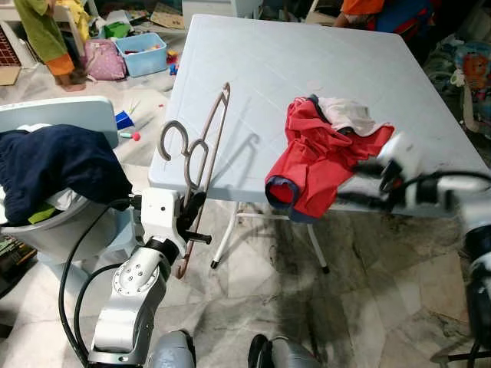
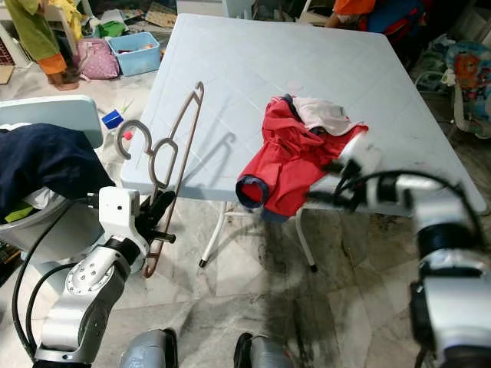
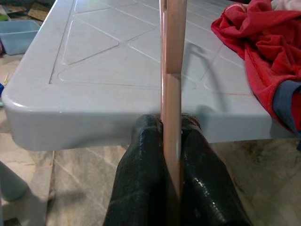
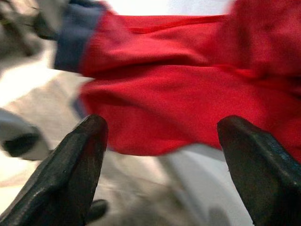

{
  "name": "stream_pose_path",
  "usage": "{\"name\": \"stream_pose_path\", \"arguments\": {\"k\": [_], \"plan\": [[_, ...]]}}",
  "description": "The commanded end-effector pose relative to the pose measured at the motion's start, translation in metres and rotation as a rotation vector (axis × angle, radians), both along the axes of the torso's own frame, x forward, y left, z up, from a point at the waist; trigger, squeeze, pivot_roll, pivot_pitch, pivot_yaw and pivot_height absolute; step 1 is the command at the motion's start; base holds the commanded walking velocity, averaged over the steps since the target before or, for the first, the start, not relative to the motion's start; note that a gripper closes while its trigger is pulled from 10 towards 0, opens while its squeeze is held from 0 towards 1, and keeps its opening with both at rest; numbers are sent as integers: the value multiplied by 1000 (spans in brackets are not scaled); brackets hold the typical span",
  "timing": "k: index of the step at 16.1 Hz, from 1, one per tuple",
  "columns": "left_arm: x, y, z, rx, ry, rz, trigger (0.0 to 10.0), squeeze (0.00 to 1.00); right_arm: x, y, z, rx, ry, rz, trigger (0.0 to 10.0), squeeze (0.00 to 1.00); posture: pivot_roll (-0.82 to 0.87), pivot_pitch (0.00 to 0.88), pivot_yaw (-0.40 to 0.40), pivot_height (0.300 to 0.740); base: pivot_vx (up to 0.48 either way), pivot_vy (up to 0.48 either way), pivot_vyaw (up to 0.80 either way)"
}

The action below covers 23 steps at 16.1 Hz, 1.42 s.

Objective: Hang hanger

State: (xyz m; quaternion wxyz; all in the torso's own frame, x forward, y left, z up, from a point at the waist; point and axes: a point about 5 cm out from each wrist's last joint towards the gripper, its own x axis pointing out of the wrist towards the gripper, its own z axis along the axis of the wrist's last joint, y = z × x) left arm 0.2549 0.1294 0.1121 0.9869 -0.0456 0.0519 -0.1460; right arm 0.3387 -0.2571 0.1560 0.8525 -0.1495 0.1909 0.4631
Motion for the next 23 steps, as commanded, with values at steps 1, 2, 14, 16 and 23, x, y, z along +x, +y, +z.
{"name": "stream_pose_path", "arguments": {"k": [1,2,14,16,23], "plan": [[-1,-1,-5,13,29,-12,10000,0,-2,11,-3,33,38,59,10000,0,131,112,-75,740,0,0,0],[-2,0,-6,16,32,-13,10000,0,-4,22,-12,61,66,78,10000,0,133,116,-73,740,0,0,0],[-9,-1,-7,12,47,1,10000,0,34,83,-41,-34,54,-378,10000,0,141,152,-100,740,0,0,0],[-9,-3,-7,8,48,2,10000,0,46,104,-30,16,7,-476,10000,0,141,155,-110,740,0,0,0],[-15,-1,-9,7,54,37,10000,0,74,151,29,237,-256,-788,10000,0,167,172,-153,740,0,0,0]]}}
